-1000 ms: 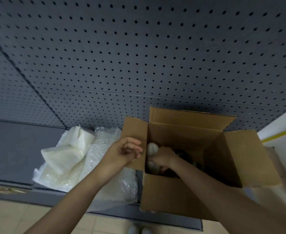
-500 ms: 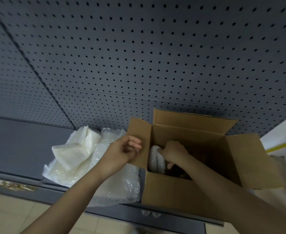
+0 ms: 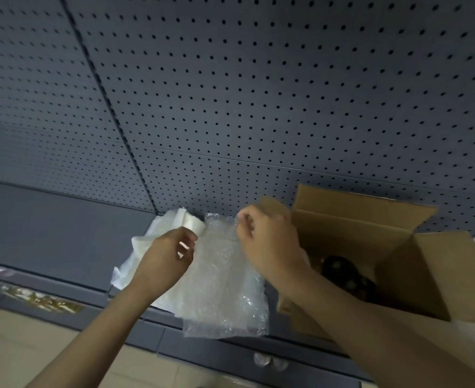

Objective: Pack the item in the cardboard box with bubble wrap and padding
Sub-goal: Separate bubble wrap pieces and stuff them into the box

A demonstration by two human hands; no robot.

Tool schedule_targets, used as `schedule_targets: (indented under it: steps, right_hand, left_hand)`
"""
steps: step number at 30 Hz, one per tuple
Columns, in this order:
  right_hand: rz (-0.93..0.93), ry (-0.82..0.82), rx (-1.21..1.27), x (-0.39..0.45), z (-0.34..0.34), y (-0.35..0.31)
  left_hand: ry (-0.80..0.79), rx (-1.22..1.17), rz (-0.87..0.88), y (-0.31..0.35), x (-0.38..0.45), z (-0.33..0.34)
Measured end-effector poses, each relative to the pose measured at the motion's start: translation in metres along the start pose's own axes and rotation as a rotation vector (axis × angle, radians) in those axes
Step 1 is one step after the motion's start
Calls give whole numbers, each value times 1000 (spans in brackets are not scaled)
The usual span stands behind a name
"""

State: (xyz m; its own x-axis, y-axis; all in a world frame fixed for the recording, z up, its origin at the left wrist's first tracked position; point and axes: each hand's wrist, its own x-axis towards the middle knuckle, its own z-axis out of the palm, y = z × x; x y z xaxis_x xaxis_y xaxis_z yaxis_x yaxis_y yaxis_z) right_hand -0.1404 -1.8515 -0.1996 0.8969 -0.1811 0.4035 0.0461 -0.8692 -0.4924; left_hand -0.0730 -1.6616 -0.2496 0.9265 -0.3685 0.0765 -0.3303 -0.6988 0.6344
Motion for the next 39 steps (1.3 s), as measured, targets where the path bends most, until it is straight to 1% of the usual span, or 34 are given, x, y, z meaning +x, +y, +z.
schedule_targets:
  steps: [3,4,5,7,9,11,13,17,22,24,25,29,31,33,36,39]
  right_hand:
    - [-68,-15,-67,-16,33,-31]
    - [-46,-59,-65,-22,46,-39]
    - [18,-143,-37,-27,60,-46]
    - [214,-321,-6,-37,90,-54]
    - [483,-466,-11,-44,121,-55]
    - [712,-554,-23,-51,149,-52]
    - [850,-572,-40,-56,171,-48]
    - [954,-472,-53,-61,193,-44]
    - [969,-266,-34,-63,188,-37]
    - [1015,-184,0,-63,178,-32]
    - [1040,-160,7,-64,173,-28]
    - [1079,-181,7,-67,159,-12]
    - [1102,-112,109,-65,150,-14]
    - [1077,-41,180,-60,136,-24]
    - [1016,46,357,-52,105,-50]
    - [974,44,629,-37,58,-79]
  left_hand:
    - [-81,47,-21,-38,-1,-5]
    - [-119,53,-26,-52,-1,-7]
    - [-152,58,-27,-65,-1,-9]
    - [-206,71,-9,-88,-1,-12]
    - [-253,66,-4,-108,0,-14]
    - [-309,44,-14,-123,-1,-13]
    - [-371,15,-18,-134,-3,-10]
    - [-494,5,-15,-143,-6,-5]
    - [-528,-80,-47,-138,-7,-2]
    - [-562,-103,-59,-135,-6,-2]
    - [-573,-110,-59,-133,-6,-2]
    - [-622,-185,-84,-122,-3,-2]
    - [-643,-258,-116,-116,-2,0]
    - [-658,-365,-168,-109,0,1]
    - [-683,-583,-327,-95,6,3]
    - [-670,-774,-499,-84,12,0]
